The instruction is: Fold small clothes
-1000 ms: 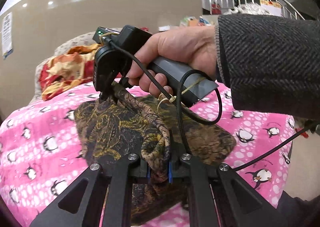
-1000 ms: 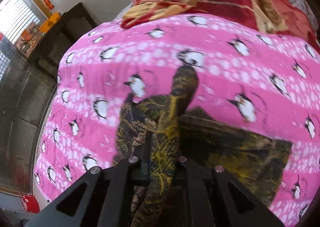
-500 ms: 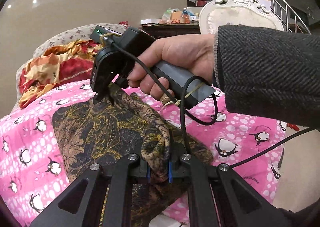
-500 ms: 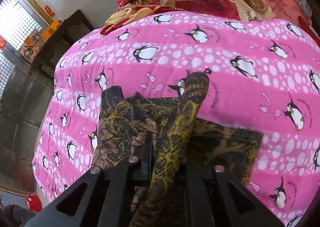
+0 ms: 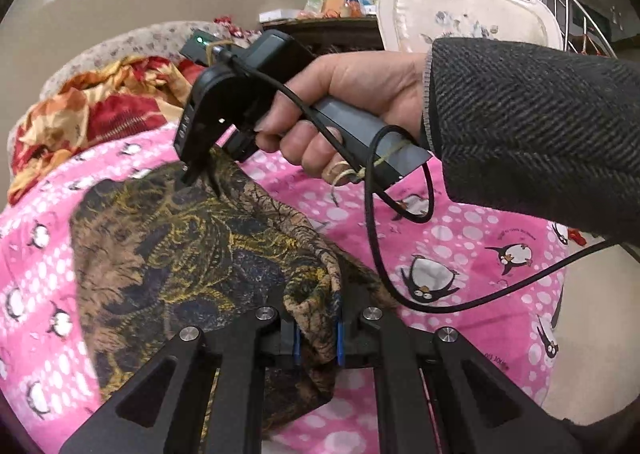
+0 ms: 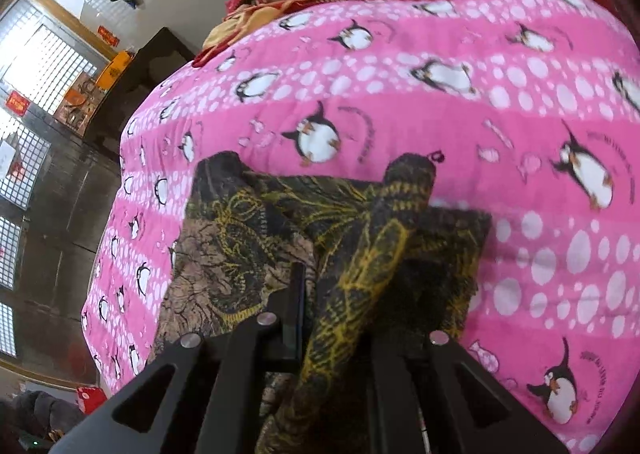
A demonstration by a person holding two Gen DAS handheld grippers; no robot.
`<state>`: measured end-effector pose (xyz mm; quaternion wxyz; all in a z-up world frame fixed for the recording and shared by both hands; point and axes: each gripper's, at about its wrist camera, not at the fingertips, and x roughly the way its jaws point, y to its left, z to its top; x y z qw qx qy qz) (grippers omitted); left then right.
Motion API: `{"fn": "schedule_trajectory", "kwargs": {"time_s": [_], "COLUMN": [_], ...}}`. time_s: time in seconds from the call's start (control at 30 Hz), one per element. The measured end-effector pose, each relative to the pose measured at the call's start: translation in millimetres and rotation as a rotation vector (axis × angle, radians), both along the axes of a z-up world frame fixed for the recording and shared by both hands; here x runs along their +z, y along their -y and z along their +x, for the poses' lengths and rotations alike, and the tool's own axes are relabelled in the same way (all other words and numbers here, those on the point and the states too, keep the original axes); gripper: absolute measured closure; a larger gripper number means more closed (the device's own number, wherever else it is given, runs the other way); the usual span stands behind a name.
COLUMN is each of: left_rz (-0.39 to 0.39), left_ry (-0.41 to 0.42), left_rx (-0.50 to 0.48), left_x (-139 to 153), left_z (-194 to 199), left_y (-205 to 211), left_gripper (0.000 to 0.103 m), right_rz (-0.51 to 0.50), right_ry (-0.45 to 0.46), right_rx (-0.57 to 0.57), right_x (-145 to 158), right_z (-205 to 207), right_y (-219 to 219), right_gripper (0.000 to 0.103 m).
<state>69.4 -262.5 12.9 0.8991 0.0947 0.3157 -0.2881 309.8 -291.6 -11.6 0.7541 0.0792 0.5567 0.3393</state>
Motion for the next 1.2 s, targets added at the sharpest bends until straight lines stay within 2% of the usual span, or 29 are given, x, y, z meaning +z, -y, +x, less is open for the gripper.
{"fn": "schedule_trajectory", "kwargs": {"time_s": [0.2, 0.37, 0.5, 0.53, 0.63, 0.73, 0.8, 0.9, 1.0, 1.03, 1.07, 1.13, 1.2], "left_rz": [0.02, 0.001, -0.013, -0.021, -0.082, -0.196, -0.239, -0.276, -0.288, -0.286, -0.277, -0.265, -0.289], "left_ry": [-0.065, -0.106, -0.143, -0.15, -0.191, -0.284, -0.296, -0.26, -0.199, -0.183, -0.185, -0.217, -0.261], "left_rx": [-0.036, -0.059, -0.075, -0.075, -0.083, -0.135, -0.145, -0.086, 0.066, 0.123, 0.197, 0.272, 0.317], "left_x": [-23, -29, -34, -33, -25, -13, -4, 10, 20, 20, 16, 5, -8], "left_z": [13, 17, 22, 21, 15, 0, -12, -27, -30, -28, -21, -11, -2], "left_y": [23, 24, 22, 22, 11, -11, -30, -69, -115, -128, -142, -155, -162], "left_gripper": [0.103, 0.103, 0.103, 0.099, 0.091, 0.091, 0.09, 0.088, 0.086, 0.086, 0.086, 0.086, 0.088], "right_rz": [0.033, 0.088, 0.081, 0.073, 0.019, 0.011, 0.025, 0.031, 0.015, 0.006, -0.012, -0.063, -0.104], "right_ry": [-0.043, -0.026, -0.037, -0.038, 0.011, 0.093, 0.15, 0.289, 0.453, 0.483, 0.517, 0.562, 0.581], "right_rx": [-0.033, -0.074, -0.127, -0.145, -0.186, -0.219, -0.222, -0.228, -0.167, -0.14, -0.091, 0.002, 0.044], "right_x": [-23, -30, -32, -30, -15, 11, 27, 53, 70, 72, 72, 65, 56], "right_z": [4, -4, -9, -12, -25, -53, -72, -121, -171, -182, -197, -220, -231], "right_y": [17, 28, 31, 33, 41, 57, 65, 75, 61, 59, 47, 19, -1], "right_gripper": [0.095, 0.093, 0.081, 0.076, 0.073, 0.067, 0.063, 0.062, 0.06, 0.059, 0.059, 0.059, 0.059]}}
